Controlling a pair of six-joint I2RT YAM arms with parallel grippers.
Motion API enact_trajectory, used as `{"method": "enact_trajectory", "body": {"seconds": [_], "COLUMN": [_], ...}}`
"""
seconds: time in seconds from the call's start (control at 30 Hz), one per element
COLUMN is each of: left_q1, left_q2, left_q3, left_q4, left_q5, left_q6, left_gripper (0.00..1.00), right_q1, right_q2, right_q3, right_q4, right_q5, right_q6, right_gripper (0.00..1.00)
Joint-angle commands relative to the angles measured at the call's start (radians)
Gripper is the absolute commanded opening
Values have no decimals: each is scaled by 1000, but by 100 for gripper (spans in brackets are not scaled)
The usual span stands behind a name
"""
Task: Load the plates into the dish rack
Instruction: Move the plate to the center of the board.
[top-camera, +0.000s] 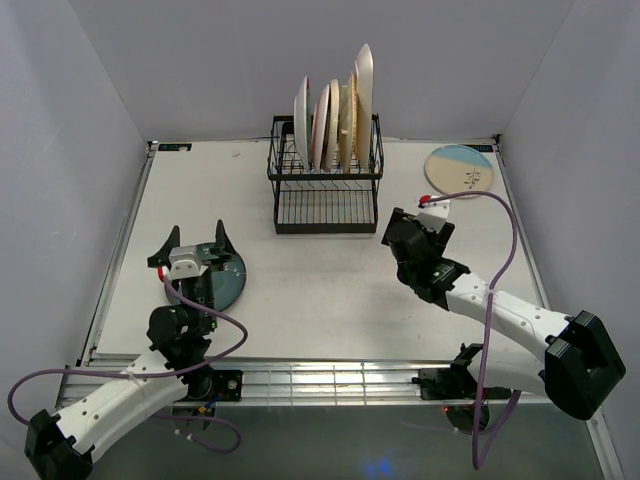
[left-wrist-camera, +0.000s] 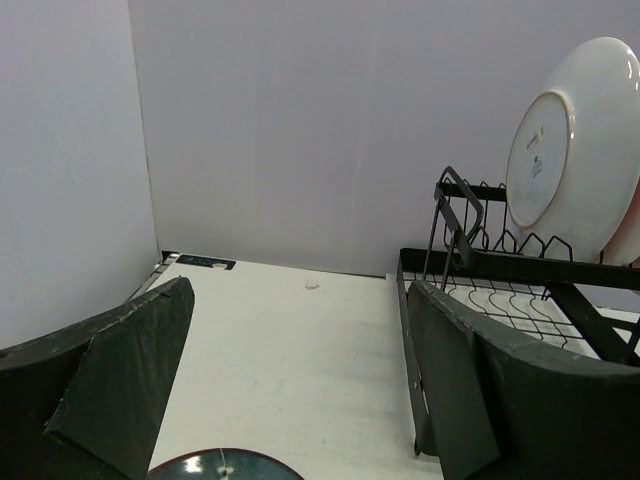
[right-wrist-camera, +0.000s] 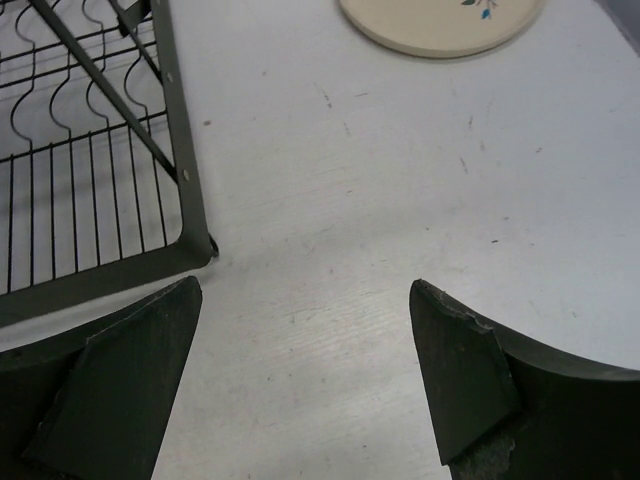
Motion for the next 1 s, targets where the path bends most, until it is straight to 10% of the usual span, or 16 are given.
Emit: {"method": "enact_trajectory", "body": {"seconds": [0.0,0.27,0.63,0.97], "left_q1": [3,3,3,3], "left_q2": [10,-17,-36,-23], "left_q3": [27,25,25,30], "left_q4": [8,5,-20,-28], "left_q5": [-4,-4,13,7], "left_q6": [6,9,-6,-10], "left_gripper": [98,98,98,98], "right_q1": [-1,-40,-323,-418], "right_q2": [21,15,173,589], "right_q3": [95,72,187,544], "right_q4": [-139,-57,-81,-66], "right_q5": [188,130,-356,-404], "right_q6": [175,-20,-166,-388], "right_gripper": [90,90,90,97]}}
